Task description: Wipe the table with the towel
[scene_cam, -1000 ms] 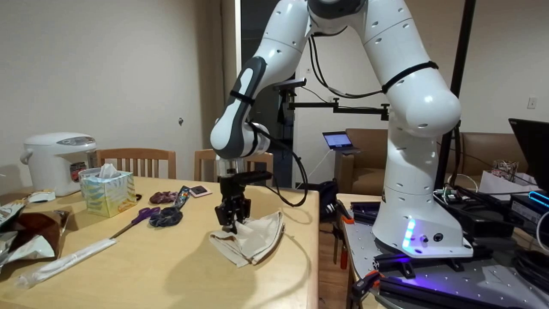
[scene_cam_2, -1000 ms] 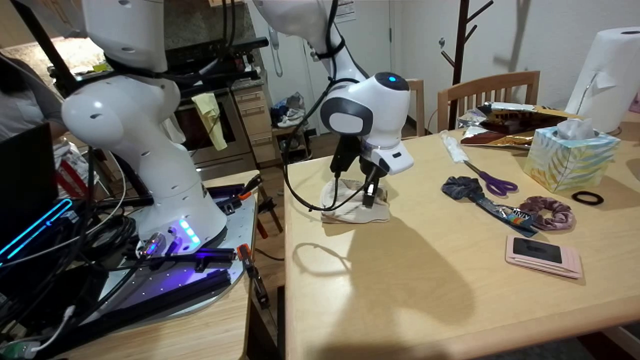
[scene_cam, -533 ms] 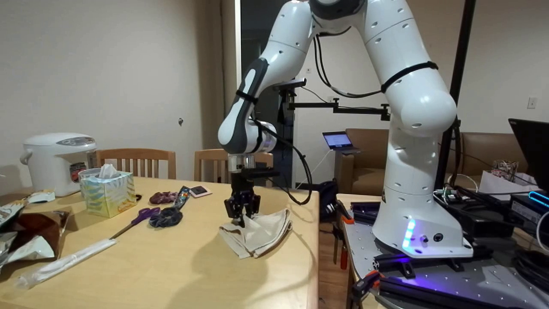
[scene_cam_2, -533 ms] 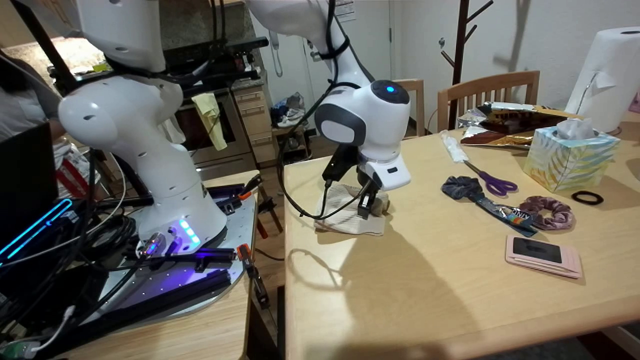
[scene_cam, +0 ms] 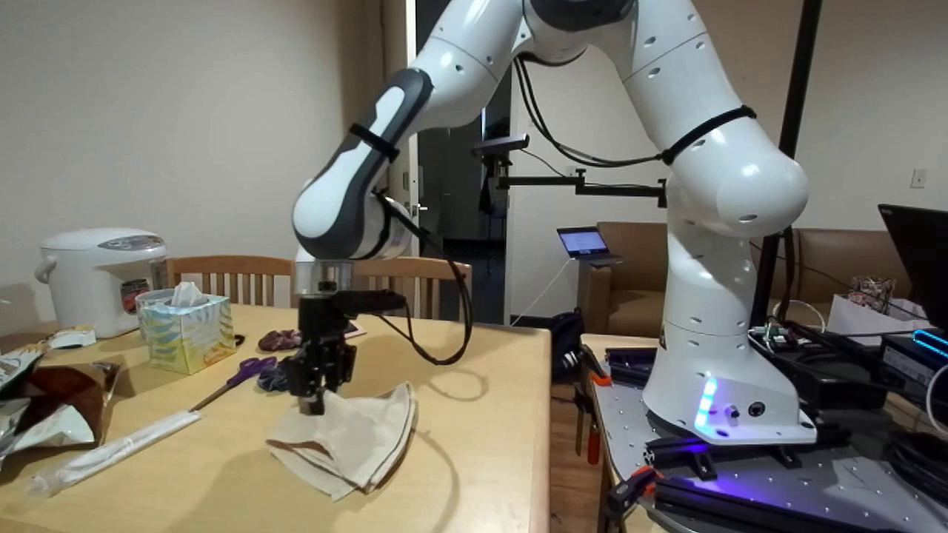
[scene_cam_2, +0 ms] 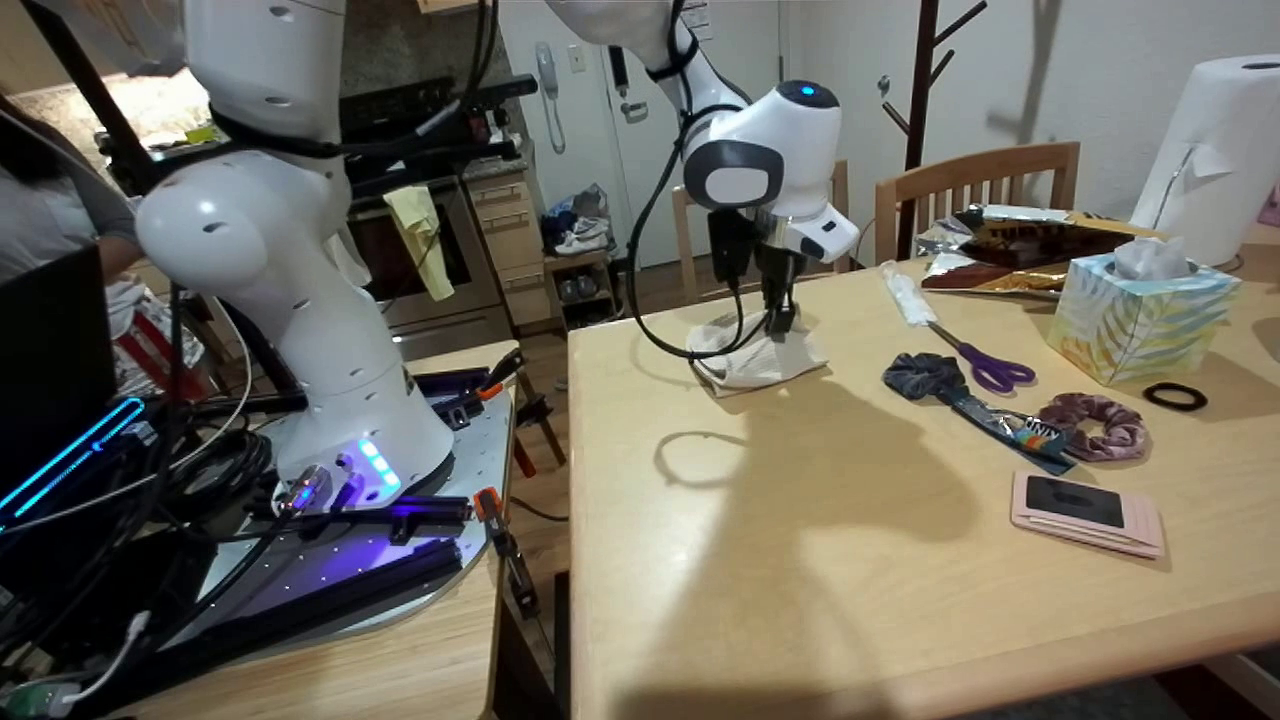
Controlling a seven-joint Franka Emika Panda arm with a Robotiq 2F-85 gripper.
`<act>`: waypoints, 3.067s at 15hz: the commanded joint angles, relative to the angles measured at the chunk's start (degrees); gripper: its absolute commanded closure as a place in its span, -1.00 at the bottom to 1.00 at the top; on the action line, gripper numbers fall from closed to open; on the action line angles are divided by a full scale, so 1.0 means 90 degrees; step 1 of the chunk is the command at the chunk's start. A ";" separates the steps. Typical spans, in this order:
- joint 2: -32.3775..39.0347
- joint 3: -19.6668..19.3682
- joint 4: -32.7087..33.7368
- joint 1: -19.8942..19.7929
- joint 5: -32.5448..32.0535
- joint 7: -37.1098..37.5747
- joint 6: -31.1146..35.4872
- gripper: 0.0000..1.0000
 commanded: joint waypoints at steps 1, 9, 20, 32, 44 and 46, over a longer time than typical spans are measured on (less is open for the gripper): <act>0.0817 -0.0068 0.1304 0.0174 -0.0374 0.0067 -0.0807 0.91; 0.1865 -0.0113 0.2096 -0.0274 -0.0190 -0.0271 -0.1058 0.91; 0.0884 0.0062 0.0298 -0.1007 0.1027 -0.0266 -0.0078 0.91; -0.0872 -0.0703 -0.1659 -0.0305 0.0560 0.1226 -0.0199 0.91; -0.0801 -0.0823 -0.2150 -0.0561 0.0948 0.1049 -0.0174 0.91; -0.0841 -0.0876 -0.2123 -0.0485 0.0817 0.1153 -0.0247 0.91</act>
